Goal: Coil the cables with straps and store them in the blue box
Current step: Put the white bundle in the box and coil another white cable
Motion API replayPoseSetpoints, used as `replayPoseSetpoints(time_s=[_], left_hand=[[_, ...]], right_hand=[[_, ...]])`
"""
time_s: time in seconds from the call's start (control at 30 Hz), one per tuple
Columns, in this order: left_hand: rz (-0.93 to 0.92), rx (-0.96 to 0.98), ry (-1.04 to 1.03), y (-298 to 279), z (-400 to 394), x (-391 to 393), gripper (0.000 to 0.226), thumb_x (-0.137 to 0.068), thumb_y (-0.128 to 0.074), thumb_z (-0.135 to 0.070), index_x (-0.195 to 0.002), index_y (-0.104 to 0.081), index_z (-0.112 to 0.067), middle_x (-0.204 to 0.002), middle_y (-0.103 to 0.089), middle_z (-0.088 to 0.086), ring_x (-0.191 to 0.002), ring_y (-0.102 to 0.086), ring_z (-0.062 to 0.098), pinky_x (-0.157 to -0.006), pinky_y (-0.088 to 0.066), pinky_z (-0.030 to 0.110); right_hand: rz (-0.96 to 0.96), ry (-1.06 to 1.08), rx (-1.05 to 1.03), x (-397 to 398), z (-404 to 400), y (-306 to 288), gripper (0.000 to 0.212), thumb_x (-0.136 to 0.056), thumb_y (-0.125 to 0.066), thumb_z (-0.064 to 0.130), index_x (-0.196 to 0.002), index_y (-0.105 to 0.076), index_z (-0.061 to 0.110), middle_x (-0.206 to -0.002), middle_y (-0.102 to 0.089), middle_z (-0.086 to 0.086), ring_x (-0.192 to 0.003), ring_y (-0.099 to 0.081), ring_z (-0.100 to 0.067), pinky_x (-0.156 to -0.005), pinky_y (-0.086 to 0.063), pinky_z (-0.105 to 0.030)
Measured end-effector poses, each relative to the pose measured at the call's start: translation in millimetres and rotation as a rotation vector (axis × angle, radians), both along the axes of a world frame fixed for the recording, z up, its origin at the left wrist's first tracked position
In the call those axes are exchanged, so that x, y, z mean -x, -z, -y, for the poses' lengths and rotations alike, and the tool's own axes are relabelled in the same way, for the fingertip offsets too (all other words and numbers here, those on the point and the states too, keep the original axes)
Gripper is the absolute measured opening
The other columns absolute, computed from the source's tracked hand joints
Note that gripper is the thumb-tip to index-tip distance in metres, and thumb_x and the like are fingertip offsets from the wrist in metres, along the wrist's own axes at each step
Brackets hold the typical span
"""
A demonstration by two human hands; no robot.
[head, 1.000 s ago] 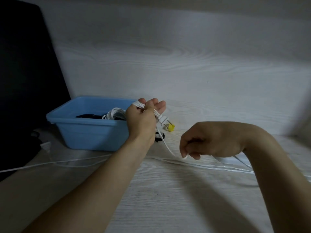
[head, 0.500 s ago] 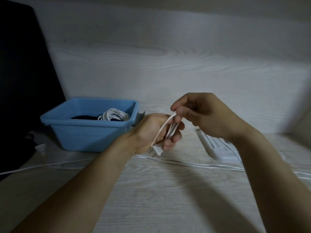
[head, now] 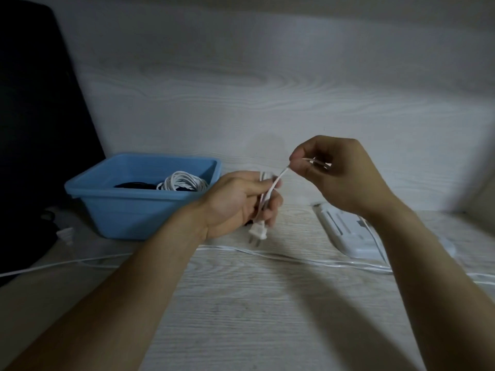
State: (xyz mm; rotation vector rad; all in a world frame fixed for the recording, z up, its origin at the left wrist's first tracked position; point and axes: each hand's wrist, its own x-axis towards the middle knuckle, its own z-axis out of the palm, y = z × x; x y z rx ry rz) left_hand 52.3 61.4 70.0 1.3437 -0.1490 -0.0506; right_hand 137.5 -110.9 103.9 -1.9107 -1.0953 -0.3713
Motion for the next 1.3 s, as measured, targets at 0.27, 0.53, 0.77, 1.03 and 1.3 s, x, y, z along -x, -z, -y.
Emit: replayPoseSetpoints(time_s=[0.27, 0.53, 0.77, 1.03, 1.3], left_hand=[[0.004, 0.167, -0.051, -3.5, -4.5, -1.6, 0.039, -0.096, -0.031, -0.029, -0.058, -0.037, -0.022, -0.044, -0.019, -0.009, -0.037, -0.009, 0.008, -0.038, -0.007, 0.023], [0.2, 0.855, -0.376, -12.9, -28.6, -3.7, 0.043, -0.099, -0.028, -0.037, -0.061, -0.038, -0.018, -0.047, -0.024, -0.006, -0.036, -0.021, 0.01, -0.039, -0.021, 0.022], [0.349, 0.678, -0.648, -22.3, -24.0, -12.5, 0.023, -0.098, -0.032, -0.002, -0.082, -0.045, -0.013, -0.064, -0.045, 0.002, -0.052, -0.045, 0.014, -0.061, -0.045, 0.028], [0.343, -0.468, -0.66, -5.1, -19.1, -8.6, 0.022, -0.099, -0.041, 0.003, -0.097, -0.053, -0.016, -0.077, -0.063, 0.001, -0.065, -0.061, 0.009, -0.06, -0.048, 0.02], [0.05, -0.454, -0.158, -15.5, -4.9, 12.4, 0.026, -0.103, -0.041, -0.019, -0.081, -0.049, -0.007, -0.055, -0.048, 0.006, -0.049, -0.039, 0.019, -0.05, -0.032, 0.029]], right_hand=[[-0.105, -0.057, 0.114, 0.4, -9.0, 7.6, 0.027, -0.097, -0.059, 0.036, -0.08, -0.071, 0.018, -0.059, -0.063, 0.005, -0.046, -0.044, -0.006, -0.049, -0.037, -0.018], [-0.227, 0.001, 0.337, -6.3, -8.2, 15.8, 0.021, -0.104, -0.046, 0.029, -0.099, -0.062, 0.016, -0.064, -0.063, 0.005, -0.046, -0.048, -0.003, -0.05, -0.038, -0.014], [-0.124, -0.171, 0.621, 11.4, -18.7, 19.6, 0.024, -0.095, -0.063, 0.018, -0.115, -0.069, 0.031, -0.089, -0.069, 0.007, -0.057, -0.057, 0.007, -0.06, -0.04, -0.01], [0.002, -0.2, 0.428, 26.3, -17.2, 6.7, 0.033, -0.092, -0.063, 0.0, -0.113, -0.075, 0.023, -0.089, -0.074, 0.016, -0.064, -0.063, 0.008, -0.064, -0.045, -0.008], [0.073, -0.106, 0.18, 17.6, -7.1, -0.9, 0.013, -0.085, -0.074, 0.005, -0.092, -0.071, 0.016, -0.079, -0.075, 0.009, -0.061, -0.064, 0.008, -0.059, -0.044, -0.008]])
